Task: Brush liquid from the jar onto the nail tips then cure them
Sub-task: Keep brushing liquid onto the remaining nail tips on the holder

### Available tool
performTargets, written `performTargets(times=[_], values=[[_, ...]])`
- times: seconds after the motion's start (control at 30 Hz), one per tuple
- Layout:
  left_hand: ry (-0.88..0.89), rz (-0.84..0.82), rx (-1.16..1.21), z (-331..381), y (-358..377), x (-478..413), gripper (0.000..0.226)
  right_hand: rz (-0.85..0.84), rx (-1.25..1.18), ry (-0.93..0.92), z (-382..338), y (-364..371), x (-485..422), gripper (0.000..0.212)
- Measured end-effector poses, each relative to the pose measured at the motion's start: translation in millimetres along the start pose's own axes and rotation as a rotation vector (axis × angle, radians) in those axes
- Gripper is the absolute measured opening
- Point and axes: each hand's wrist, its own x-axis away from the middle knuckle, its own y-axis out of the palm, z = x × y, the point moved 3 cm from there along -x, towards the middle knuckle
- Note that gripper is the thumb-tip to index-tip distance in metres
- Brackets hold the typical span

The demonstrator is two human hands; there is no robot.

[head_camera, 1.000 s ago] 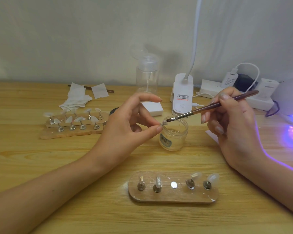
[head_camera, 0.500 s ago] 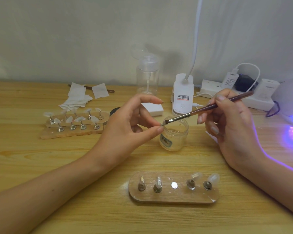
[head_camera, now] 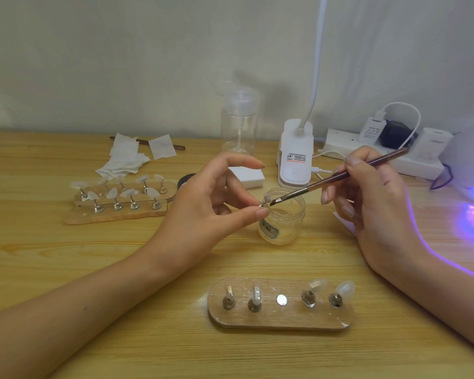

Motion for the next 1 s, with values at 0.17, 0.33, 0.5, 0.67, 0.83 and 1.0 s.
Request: performTargets(times=[0.17,0.33,0.5,0.67,0.83,1.0], values=[[0.002,-0.004,0.004,1.2,0.3,0.3,0.051,0.016,-0.107,-0.037,-2.8,-1.4,-0.1,0.027],[0.003,-0.002,0.002,1.7,0.2,0.6,0.052,-0.03,-0.031,-0.014,-0.4,0.8,-0.4,0.024],[0.006,-0.004,0.001,1.1,0.5,0.2,0.051,0.03,-0.059,0.008,0.9,-3.5,-2.0,0.029],[0.014,-0.004,-0.005,-0.4,-0.4,-0.2,0.051,-0.039,-0.038,-0.042,-1.3,1.5,-0.3,0.024],[0.026,-0.002,-0.007,-0.9,-0.4,-0.7,0.049,0.037,-0.011,0.01,0.8,-2.3,-1.7,0.029],[0.034,0.004,-0.023,-4.0,-1.3,-1.9,0.046,-0.028,-0.063,-0.041,-1.8,0.3,-0.3,0.024]])
